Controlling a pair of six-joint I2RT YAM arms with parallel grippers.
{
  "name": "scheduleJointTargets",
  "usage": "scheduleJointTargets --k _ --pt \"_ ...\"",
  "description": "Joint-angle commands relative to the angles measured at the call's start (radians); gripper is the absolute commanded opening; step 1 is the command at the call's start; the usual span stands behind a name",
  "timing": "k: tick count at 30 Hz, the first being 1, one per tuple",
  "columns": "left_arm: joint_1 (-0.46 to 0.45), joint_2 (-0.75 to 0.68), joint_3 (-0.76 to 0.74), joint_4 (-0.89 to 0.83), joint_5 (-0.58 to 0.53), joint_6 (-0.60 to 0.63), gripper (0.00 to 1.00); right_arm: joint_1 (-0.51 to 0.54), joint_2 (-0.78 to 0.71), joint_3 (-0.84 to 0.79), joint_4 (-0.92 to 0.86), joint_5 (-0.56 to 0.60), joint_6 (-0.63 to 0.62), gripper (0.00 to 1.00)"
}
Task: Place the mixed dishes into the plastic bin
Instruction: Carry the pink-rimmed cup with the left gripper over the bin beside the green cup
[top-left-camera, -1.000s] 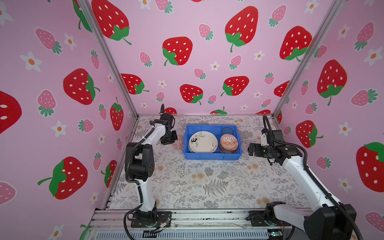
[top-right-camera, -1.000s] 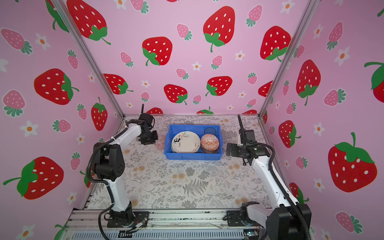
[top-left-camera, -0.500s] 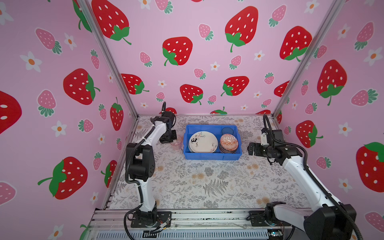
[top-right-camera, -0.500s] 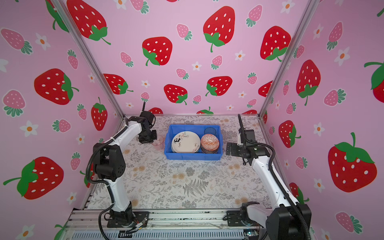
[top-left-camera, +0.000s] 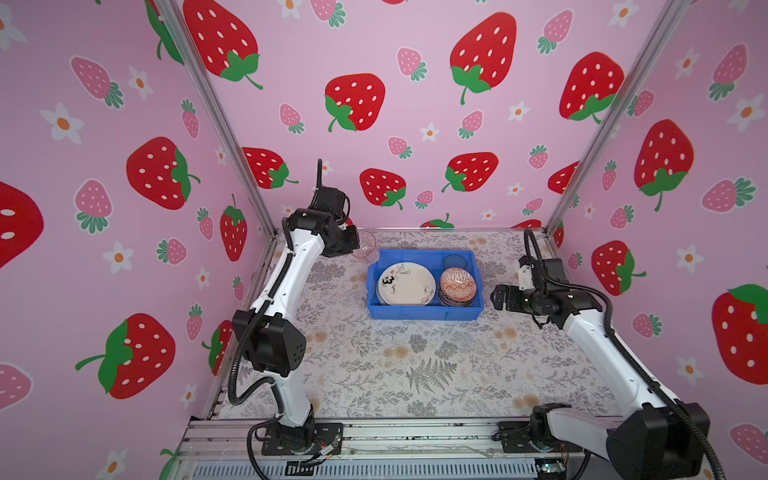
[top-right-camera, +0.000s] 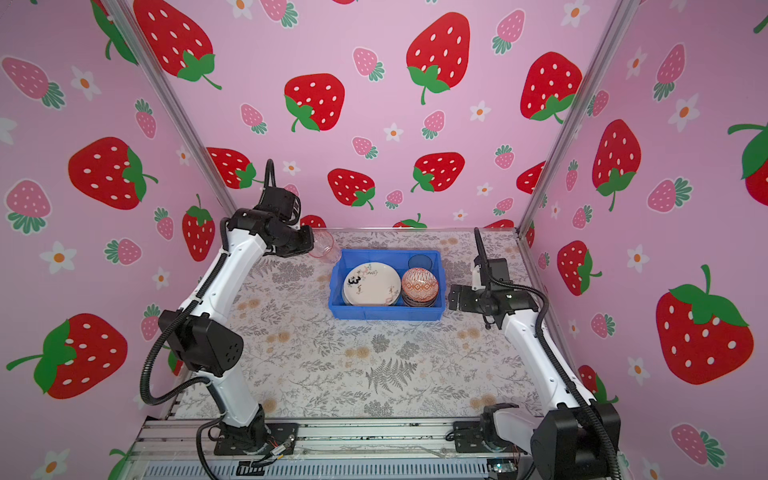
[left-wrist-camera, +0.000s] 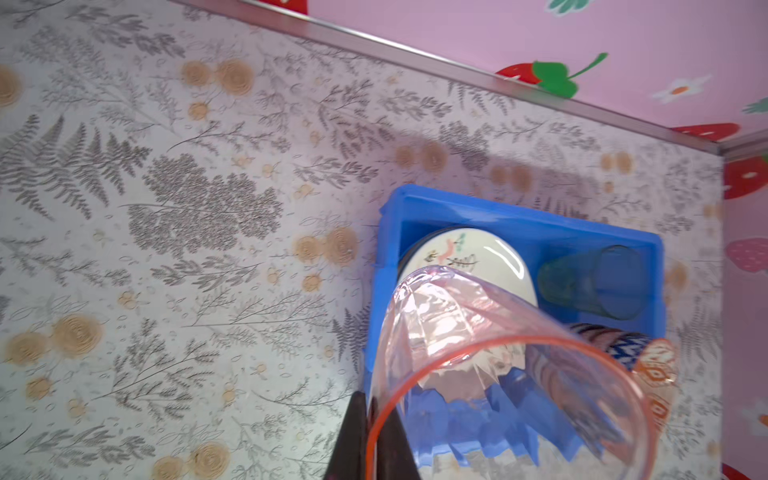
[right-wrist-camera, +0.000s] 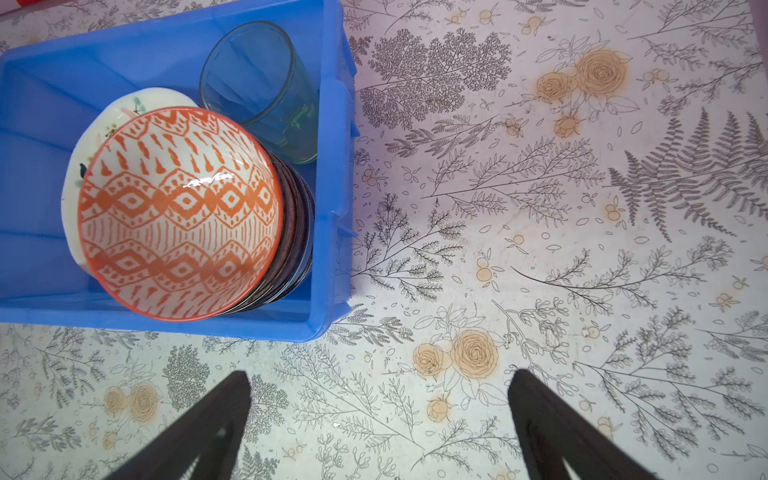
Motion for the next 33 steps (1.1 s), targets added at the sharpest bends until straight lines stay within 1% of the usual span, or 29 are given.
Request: scheduleJointTargets --k 1,3,7,9,13,16,19,22,29,33 --pt "-0.035 0.038 0.056 0.065 0.110 -0.035 0.00 -0.008 -0.015 0.033 -0.033 -0.004 -0.007 0.99" --pt "-0.060 0.058 0.069 0.121 0.156 -0.049 0.00 -0.011 -0.017 0.044 -0.044 0.005 -0.008 0.99" --pt "-0.118 0.114 0.097 0.218 0.187 -0.063 0.00 -0.014 -0.018 0.050 -0.053 -0.015 0.009 0.99" --pt "-0.140 0.136 0.087 0.287 0.214 -0.076 0.00 -0.015 -0.017 0.052 -0.055 -0.028 0.017 0.99" --pt "-0.186 0.176 0.038 0.479 0.265 -0.092 0.00 -0.016 -0.011 0.062 -0.062 -0.041 0.030 0.99" --pt "-0.207 0.247 0.069 0.557 0.303 -0.095 0.00 -0.016 -0.009 0.071 -0.062 -0.061 0.042 0.99" --pt "-0.216 0.337 0.153 0.561 0.357 -0.109 0.00 -0.017 -0.011 0.073 -0.066 -0.057 0.049 0.99" --pt "-0.230 0.402 0.212 0.537 0.358 -0.096 0.00 -0.017 -0.018 0.067 -0.067 -0.057 0.056 0.99" --pt "-0.251 0.478 0.257 0.545 0.360 -0.087 0.00 -0.017 -0.024 0.061 -0.075 -0.049 0.057 0.99" --pt "-0.266 0.524 0.309 0.522 0.368 -0.080 0.00 -0.018 -0.022 0.054 -0.073 -0.045 0.054 0.99"
